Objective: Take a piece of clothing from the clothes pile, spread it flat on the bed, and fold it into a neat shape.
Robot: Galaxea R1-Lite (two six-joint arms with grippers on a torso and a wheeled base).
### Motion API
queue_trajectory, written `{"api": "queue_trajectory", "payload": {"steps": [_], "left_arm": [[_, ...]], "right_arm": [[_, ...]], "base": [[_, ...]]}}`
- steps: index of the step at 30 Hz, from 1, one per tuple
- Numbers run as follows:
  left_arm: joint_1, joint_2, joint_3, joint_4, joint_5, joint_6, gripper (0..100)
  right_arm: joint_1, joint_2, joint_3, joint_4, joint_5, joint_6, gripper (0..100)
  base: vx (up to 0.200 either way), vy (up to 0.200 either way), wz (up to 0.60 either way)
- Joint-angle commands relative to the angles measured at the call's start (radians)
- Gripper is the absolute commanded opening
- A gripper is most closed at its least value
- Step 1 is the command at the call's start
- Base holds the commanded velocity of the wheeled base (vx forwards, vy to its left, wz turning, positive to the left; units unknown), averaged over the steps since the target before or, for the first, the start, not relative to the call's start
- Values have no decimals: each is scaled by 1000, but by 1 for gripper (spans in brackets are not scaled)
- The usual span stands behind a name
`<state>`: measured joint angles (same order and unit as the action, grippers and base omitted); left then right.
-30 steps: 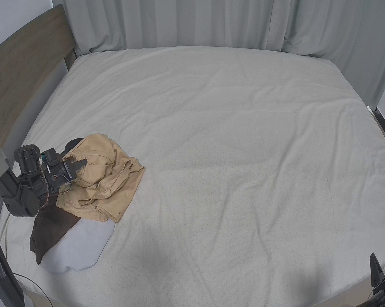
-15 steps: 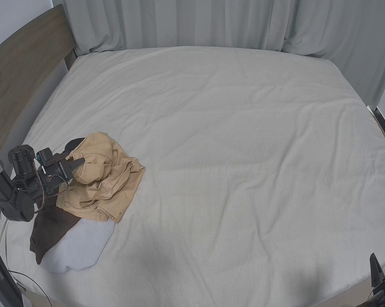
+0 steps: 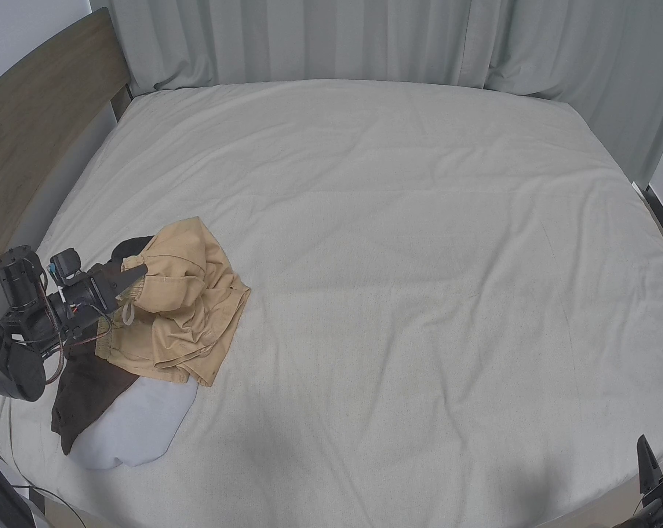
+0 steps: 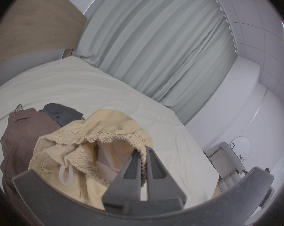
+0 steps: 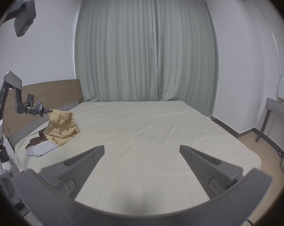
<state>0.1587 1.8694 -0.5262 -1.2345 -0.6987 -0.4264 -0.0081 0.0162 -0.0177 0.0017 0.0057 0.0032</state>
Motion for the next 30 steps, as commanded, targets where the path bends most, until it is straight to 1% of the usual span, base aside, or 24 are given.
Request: {"api": "queue_trajectory", "payload": {"steps": [1, 4, 10, 16, 19, 21, 22, 25, 30], "left_arm": [[-13, -32, 37, -36, -1, -5, 0], [-15, -24, 57, -69, -1, -5, 0], [-15, -24, 63, -77, -1, 6, 0], [-48, -67, 71, -82, -16, 5, 0], [-80, -107, 94, -80, -16, 0, 0], [-82, -108, 95, -80, -15, -2, 0], [-111, -136, 110, -77, -5, -3, 0], [-133, -161, 124, -76, 5, -5, 0], [-176, -174, 133, -80, 65, -26, 0]], "right_arm": [[2, -9, 18, 0, 0, 1, 100], [0, -9, 18, 0, 0, 0, 100], [0, -9, 18, 0, 0, 1, 100], [0, -9, 18, 0, 0, 1, 100], [0, -9, 18, 0, 0, 1, 100], [0, -9, 18, 0, 0, 1, 100], [0, -9, 18, 0, 0, 1, 100], [0, -9, 18, 0, 0, 1, 100], [0, -9, 18, 0, 0, 1, 100]], "base": [[0, 0, 0], [0, 0, 0], [0, 0, 0], [0, 0, 0], [0, 0, 0], [0, 0, 0], [0, 0, 0], [0, 0, 0], [0, 0, 0]]}}
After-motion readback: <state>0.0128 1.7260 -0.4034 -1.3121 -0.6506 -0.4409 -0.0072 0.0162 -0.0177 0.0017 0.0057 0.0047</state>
